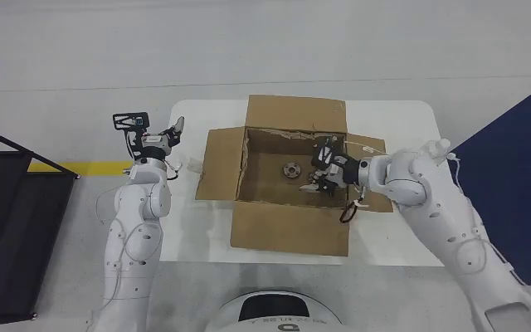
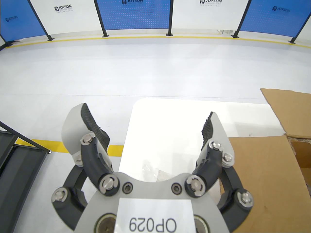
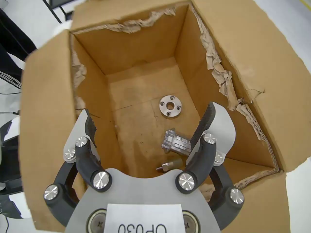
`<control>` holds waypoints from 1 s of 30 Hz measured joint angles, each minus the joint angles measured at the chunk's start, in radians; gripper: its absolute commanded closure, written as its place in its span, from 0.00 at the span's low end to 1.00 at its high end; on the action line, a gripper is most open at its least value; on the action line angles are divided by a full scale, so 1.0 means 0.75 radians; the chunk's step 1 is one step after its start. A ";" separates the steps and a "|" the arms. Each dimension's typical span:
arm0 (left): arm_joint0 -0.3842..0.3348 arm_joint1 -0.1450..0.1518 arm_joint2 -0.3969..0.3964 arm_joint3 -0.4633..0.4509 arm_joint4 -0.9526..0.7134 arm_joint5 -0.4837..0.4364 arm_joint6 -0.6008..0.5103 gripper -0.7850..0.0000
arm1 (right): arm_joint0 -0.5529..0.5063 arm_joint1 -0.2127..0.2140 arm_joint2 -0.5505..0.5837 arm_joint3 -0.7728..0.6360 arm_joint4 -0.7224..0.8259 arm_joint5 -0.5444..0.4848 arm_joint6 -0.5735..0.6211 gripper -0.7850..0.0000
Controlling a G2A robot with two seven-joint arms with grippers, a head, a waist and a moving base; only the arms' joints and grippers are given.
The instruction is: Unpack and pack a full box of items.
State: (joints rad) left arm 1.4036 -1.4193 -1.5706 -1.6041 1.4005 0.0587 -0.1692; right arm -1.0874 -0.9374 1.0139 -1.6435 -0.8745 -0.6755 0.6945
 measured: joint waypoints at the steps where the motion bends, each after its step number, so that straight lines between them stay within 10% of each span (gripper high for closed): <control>1: 0.000 0.000 0.000 0.000 0.000 0.000 0.000 0.00 | 0.041 -0.016 -0.056 0.025 -0.052 0.034 0.003 0.12; 14: 0.000 0.000 0.000 0.000 0.000 0.000 0.000 0.00 | 0.296 -0.207 -0.529 0.349 -0.428 0.277 -0.068 0.11; 21: 0.000 0.000 0.000 0.000 0.000 0.000 0.000 0.00 | 0.359 -0.275 -0.615 0.461 -0.455 0.320 -0.024 0.56; 30: 0.000 0.000 0.000 0.000 0.000 0.000 0.000 0.00 | 0.410 -0.346 -0.675 0.574 -0.497 0.371 0.004 0.59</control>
State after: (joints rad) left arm 1.4036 -1.4193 -1.5706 -1.6041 1.4005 0.0587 -0.1692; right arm -0.7802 -1.1972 0.5075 -1.2133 -1.2471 -0.3971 0.6974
